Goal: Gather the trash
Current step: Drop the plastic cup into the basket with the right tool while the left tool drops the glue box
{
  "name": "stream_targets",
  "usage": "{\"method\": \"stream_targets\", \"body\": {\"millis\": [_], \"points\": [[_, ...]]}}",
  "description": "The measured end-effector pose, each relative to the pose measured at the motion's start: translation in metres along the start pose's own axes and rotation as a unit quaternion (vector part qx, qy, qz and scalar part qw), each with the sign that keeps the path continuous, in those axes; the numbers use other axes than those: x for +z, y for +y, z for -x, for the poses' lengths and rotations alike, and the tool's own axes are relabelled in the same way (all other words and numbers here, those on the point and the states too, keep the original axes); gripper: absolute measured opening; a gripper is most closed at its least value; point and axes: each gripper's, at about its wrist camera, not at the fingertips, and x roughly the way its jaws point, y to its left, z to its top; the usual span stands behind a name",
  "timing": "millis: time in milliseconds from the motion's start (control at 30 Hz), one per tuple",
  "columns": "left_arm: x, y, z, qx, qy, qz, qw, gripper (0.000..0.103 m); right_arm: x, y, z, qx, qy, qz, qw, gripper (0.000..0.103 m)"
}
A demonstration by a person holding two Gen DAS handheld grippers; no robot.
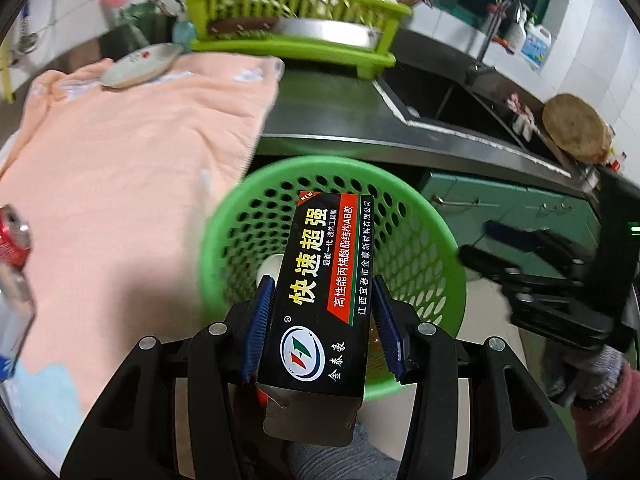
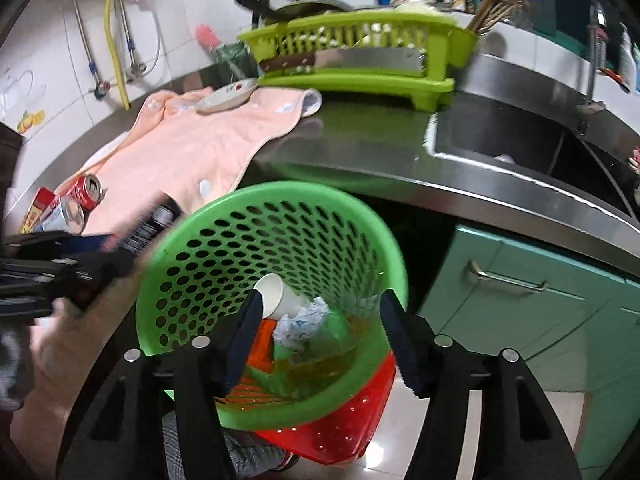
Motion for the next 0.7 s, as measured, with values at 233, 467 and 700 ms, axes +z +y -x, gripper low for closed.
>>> {"method": "stream_targets", "body": {"millis": [233, 467, 700], "points": [[0.008, -0.017, -0.061, -0.003, 0.059, -0.001, 0.9983, 0.051, -0.009, -0.023, 0.017, 0.0, -0.014, -0.016, 1.0, 0.065], [0.002, -0.018, -0.09, -0.01, 0.087, 0.009, 0.9961, 0.055, -0.019, -0.036, 0.008, 0.006, -0.002, -0.038, 0.999, 0.065], [-0.002, -0.013, -0.074, -0.016, 0.075, 0.024, 0.9968, 0.059, -0.019, -0.025, 0.009, 0.017, 0.001, -0.037, 0.999, 0.065]]}}
